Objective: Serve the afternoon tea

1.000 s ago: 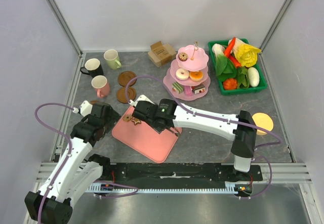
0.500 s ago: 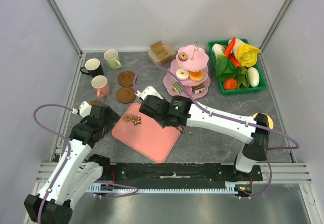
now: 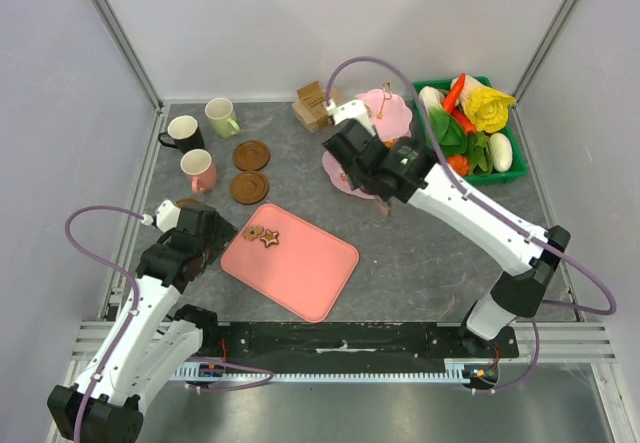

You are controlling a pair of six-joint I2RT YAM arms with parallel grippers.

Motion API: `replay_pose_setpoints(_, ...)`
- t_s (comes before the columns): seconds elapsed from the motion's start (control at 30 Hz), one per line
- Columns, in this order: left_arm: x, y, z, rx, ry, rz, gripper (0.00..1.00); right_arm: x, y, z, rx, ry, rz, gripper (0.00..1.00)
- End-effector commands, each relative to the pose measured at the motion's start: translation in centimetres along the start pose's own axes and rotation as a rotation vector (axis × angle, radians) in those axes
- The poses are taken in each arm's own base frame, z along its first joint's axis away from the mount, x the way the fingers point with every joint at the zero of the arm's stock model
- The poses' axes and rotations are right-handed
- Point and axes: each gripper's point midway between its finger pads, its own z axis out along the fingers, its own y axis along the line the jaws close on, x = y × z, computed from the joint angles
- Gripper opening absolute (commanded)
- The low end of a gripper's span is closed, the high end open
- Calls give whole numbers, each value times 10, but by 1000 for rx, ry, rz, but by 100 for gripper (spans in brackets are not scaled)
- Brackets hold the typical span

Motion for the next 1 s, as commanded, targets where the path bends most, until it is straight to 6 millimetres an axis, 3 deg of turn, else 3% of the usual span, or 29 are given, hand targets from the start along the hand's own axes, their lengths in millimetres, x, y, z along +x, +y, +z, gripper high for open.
replay_pose_setpoints(0.0,-9,-13,-9,51,-17,-8,99,-31,-60,-11,129,-92,110,43)
replay_pose_setpoints(0.1,-8,-14,-9,54,-13,-5,99,-31,-78,0,150,-70,143,43)
replay_pose_setpoints(0.27,-7,-13,-8,49,-10,0,99,-23,-92,18,166,-25,162,43)
replay_pose_setpoints(0.7,-5,-13,-5,49,-5,3,99,13,-84,38,111,72,146,46)
replay_pose_setpoints(0.87,-5,-13,-6,52,-5,0,99,11,-84,34,99,66,156,56)
replay_pose_setpoints(0.97,-4,-13,-5,50,-2,1,99,8,-86,28,98,51,165,57)
